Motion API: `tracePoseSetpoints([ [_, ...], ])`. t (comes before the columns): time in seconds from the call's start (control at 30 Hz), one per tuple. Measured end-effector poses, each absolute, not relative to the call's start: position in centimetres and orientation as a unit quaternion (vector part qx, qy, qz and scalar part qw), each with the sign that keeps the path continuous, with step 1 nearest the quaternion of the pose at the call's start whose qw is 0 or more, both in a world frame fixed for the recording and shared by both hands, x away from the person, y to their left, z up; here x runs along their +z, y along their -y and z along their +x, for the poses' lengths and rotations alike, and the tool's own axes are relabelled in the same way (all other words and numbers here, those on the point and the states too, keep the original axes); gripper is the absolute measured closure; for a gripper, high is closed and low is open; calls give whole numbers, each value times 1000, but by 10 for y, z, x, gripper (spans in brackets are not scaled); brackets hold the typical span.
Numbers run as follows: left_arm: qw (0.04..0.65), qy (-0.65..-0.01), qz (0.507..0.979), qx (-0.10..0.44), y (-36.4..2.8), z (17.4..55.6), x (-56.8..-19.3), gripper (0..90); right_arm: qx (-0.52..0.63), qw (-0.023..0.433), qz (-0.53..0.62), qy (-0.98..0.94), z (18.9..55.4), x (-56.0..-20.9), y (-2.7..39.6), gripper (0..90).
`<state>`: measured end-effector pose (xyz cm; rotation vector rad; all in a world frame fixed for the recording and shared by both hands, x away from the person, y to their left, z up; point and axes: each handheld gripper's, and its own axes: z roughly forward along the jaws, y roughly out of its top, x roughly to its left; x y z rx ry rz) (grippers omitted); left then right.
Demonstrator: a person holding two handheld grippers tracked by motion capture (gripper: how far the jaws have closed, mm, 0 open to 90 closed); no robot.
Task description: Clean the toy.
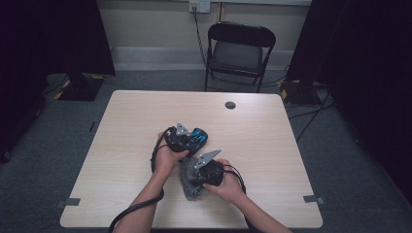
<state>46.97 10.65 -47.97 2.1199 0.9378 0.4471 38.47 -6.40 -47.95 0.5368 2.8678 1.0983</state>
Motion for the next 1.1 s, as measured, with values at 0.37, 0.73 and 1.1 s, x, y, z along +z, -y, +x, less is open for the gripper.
tracePoseSetpoints([
  [0.37, 380, -367, 831, 177, -108, 469, -480, 476, 358, 2, 135, -924, 370, -474, 62, 791],
  [0.73, 386, -367, 828, 173, -109, 469, -480, 476, 376, 29, 164, -912, 382, -446, 97, 791],
  [1.1, 386, -366, 829, 174, -109, 469, -481, 475, 366, 87, 249, -892, 412, -434, 149, 792],
])
